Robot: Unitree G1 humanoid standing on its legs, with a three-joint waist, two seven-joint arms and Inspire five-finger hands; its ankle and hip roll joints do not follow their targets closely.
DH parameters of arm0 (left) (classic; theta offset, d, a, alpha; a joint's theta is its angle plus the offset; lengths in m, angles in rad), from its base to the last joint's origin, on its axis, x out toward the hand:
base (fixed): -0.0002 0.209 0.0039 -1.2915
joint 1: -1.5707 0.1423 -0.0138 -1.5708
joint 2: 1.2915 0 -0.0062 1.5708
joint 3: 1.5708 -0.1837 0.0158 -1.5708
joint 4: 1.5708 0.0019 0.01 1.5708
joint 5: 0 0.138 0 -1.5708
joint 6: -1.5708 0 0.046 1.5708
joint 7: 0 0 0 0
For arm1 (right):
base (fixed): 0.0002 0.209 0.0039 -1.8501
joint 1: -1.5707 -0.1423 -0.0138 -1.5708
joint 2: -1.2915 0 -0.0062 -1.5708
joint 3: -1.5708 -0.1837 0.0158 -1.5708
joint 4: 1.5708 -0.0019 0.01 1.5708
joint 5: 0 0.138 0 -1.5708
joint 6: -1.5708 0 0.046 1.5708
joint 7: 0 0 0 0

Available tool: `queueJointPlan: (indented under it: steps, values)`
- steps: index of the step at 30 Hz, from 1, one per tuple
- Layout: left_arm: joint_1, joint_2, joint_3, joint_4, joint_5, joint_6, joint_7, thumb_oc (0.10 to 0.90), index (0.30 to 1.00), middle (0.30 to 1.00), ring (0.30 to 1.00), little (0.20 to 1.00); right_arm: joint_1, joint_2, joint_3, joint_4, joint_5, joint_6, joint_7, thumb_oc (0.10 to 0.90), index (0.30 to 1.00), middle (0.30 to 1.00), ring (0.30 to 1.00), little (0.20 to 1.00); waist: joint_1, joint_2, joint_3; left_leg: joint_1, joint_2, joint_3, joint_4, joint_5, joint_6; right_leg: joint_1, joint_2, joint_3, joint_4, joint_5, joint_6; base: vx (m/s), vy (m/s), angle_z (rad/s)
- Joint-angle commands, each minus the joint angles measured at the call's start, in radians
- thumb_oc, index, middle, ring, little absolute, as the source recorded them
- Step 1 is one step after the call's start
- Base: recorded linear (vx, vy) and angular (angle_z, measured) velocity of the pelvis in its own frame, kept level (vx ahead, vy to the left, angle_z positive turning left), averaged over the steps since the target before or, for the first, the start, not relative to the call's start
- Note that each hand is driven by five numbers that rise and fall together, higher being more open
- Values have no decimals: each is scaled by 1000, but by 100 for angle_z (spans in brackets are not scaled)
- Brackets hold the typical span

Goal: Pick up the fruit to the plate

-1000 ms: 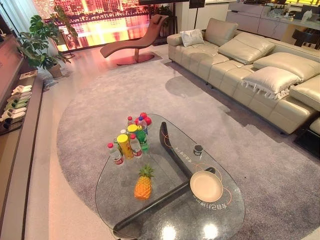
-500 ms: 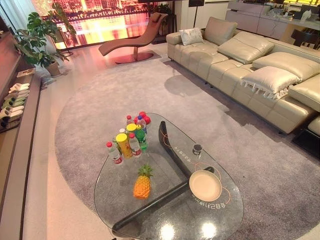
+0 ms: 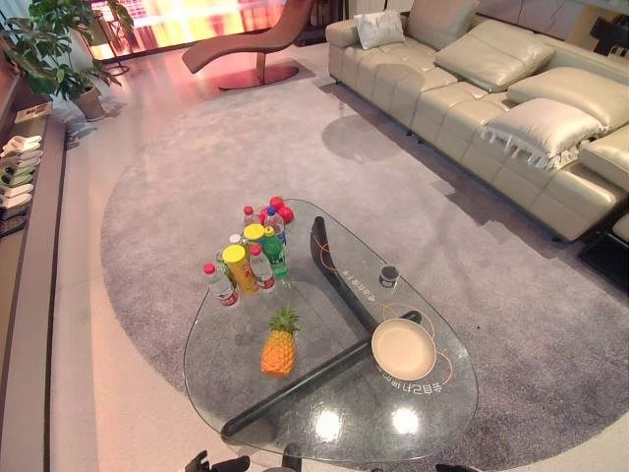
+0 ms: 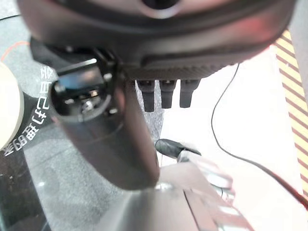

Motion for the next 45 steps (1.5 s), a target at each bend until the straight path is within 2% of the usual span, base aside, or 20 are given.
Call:
queueJointPlan:
  steps: [1,5,7,19,25,31,34,45]
  values:
    - [-122,46,7,-18,-42,-115,57,800,900,900,900,900,-55,24,38,-33,15,-9,-19,800,900,900,900,900,20,-59,80,12,-32,-4,52,-46,21,-104,-52,62,41,102,39,-106,8,2]
    - [-131,55,-8,-96,-22,-140,89,800,900,900,900,900,-58,9,45,-69,16,-12,-29,800,900,900,900,900,17,-59,108,-15,-33,-5,82,-50,20,-128,-50,63,63,96,33,-70,13,1]
    - [-126,64,-14,-187,-3,-160,116,800,900,900,900,900,-48,-5,51,-113,-13,-23,-39,800,900,900,900,900,16,-61,131,-34,-35,-4,106,-55,18,-143,-49,61,78,91,31,-58,12,-1]
    - [-129,148,-70,-638,-6,-170,171,800,900,900,900,900,-45,-51,83,-286,37,7,-102,800,900,900,900,900,16,-49,243,-155,-51,3,187,-50,19,-248,-50,42,160,71,16,-72,9,0]
    - [-165,209,-85,-859,58,-92,229,800,900,900,900,900,-57,-71,95,-346,64,35,-119,800,900,900,900,900,17,-46,292,-213,-60,2,241,-52,19,-292,-51,37,200,62,7,-37,7,3]
    - [-205,256,-62,-992,93,-26,229,800,900,900,900,900,-50,-70,118,-387,93,34,-142,800,900,900,900,900,22,-61,324,-253,-60,14,291,-63,23,-319,-53,35,219,59,5,6,-29,4]
    - [-245,290,-80,-1077,123,17,253,800,900,900,900,900,-55,-77,110,-419,149,24,-171,800,900,900,900,900,20,-68,349,-306,-60,16,333,-65,20,-359,-51,33,234,69,2,-15,-42,4]
    - [-315,311,-101,-1089,147,53,269,800,900,900,900,900,-65,-91,123,-498,155,13,-205,800,900,900,900,900,-2,-75,349,-428,-69,23,388,-74,32,-495,-50,46,277,83,4,5,3,1]
